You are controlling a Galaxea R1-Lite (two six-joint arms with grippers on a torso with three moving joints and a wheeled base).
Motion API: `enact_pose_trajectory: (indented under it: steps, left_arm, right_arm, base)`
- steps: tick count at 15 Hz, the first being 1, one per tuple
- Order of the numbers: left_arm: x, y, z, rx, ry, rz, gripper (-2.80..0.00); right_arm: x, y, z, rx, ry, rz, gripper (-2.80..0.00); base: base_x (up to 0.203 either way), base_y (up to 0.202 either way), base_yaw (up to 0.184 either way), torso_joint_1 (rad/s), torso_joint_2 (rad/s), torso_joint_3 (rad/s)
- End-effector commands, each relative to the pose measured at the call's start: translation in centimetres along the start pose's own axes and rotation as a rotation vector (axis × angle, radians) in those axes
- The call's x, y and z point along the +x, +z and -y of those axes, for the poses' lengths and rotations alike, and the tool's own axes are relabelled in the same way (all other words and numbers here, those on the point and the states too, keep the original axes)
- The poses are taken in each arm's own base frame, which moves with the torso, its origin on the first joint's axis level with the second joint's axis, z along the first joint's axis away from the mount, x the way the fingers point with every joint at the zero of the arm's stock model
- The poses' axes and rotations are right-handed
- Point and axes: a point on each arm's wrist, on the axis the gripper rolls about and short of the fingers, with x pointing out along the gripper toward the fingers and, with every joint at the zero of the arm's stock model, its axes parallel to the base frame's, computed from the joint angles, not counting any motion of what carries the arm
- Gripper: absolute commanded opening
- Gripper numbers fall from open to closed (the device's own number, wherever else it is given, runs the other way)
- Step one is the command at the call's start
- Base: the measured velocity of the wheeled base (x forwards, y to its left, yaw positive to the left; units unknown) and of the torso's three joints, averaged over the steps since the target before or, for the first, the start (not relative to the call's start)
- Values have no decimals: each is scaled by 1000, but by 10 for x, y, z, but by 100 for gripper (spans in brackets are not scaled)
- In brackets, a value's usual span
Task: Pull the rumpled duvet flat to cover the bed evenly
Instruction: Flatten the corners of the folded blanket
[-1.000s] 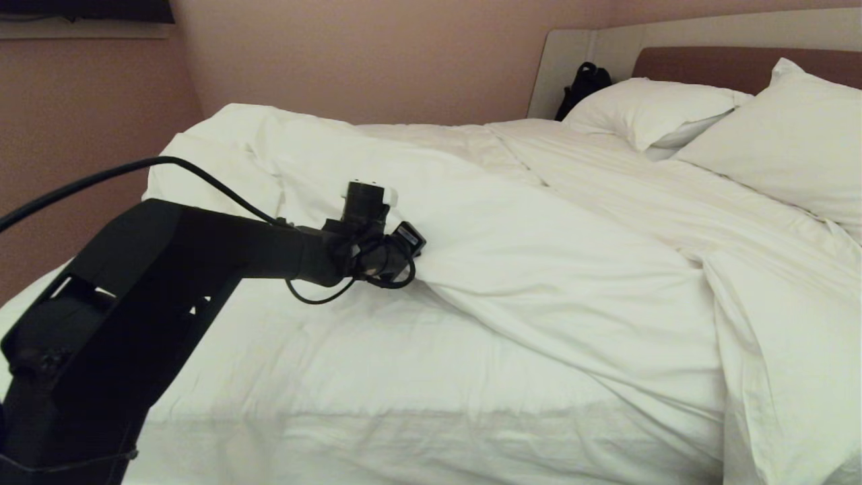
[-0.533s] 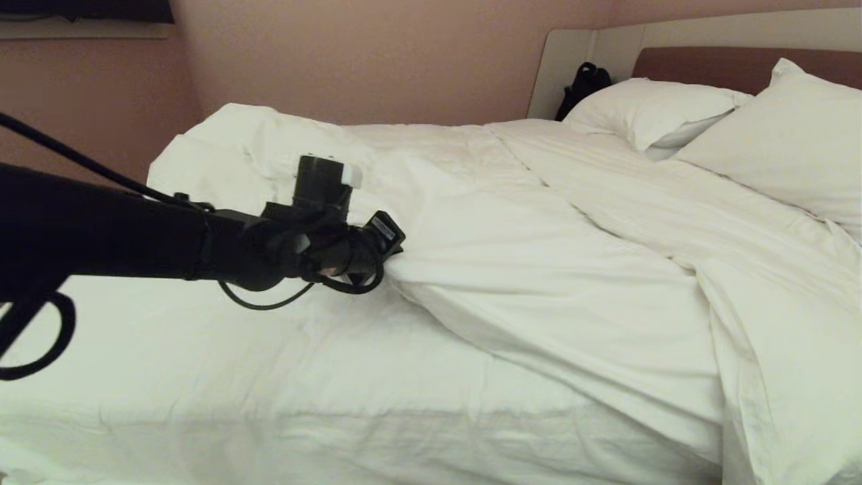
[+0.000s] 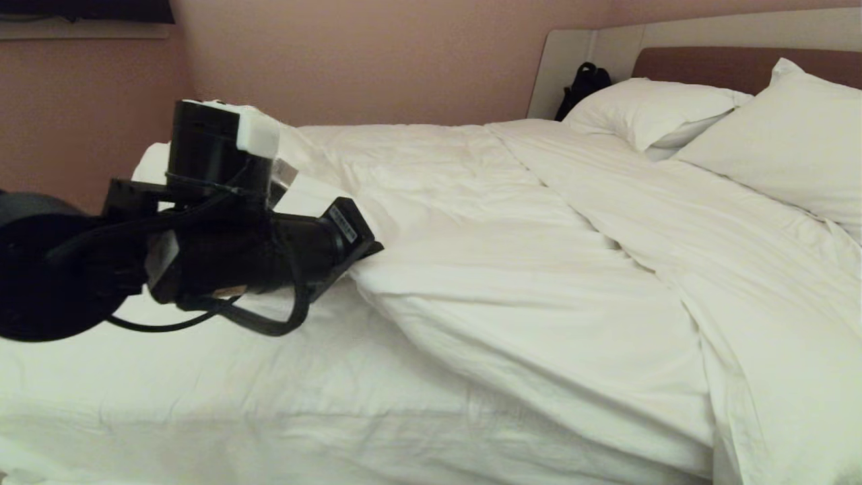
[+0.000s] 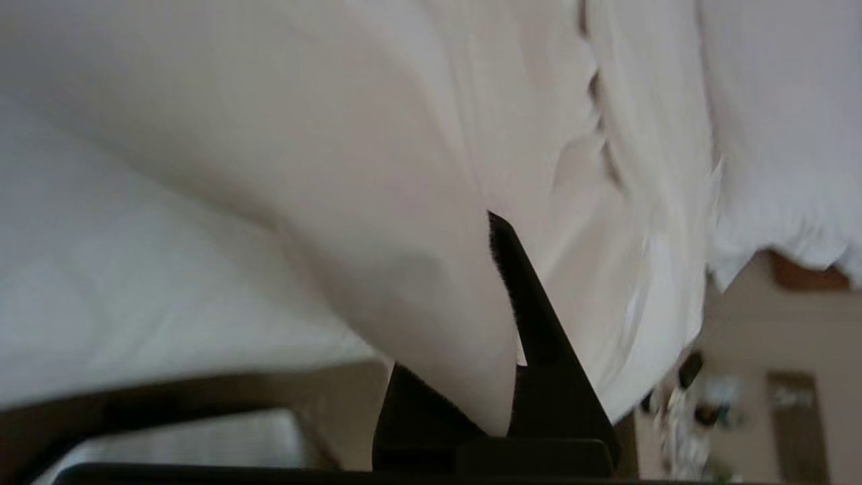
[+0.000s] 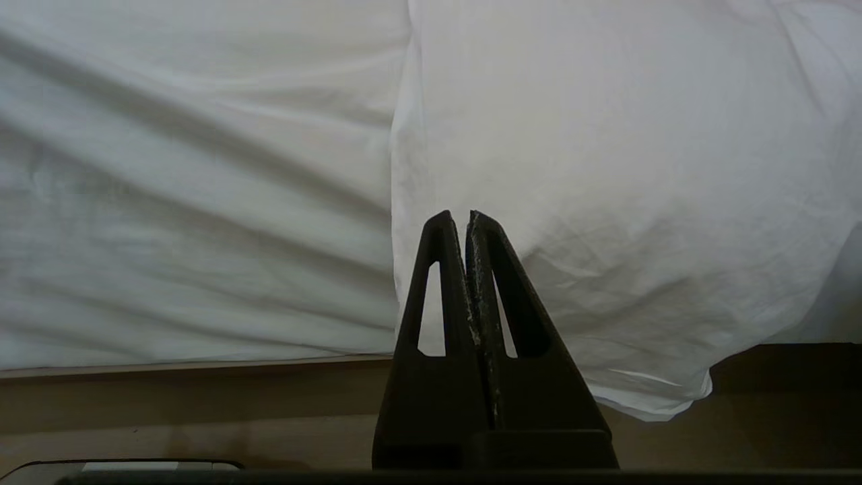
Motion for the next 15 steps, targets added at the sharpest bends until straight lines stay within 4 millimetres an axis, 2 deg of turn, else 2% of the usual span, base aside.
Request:
enact_pose_trajectory:
  steps: [1,5,9,11,15]
  left_arm:
    - [-25,-10,-3,6,-9,-19,-280]
    - [-25,-52,-14,84,18,-165,-280]
    - [-26,-89,-14,166,4,-295,-280]
    - [-18,-100,-20,199,24,-337,-280]
    - [-7,-107,-24,212,52,-371,-280]
  right_arm:
    - [0,0,0,-1,0,1,-280]
    - [0,0,0,-1,0,1,-280]
    - [0,0,0,-1,0,1,-280]
    - [0,0,0,-1,0,1,-280]
    - [0,0,0,-1,0,1,-280]
  base:
    - [0,0,0,0,0,0]
    - [0,0,0,0,0,0]
    - [0,0,0,0,0,0]
    - [0,0,0,0,0,0]
    - [0,0,0,0,0,0]
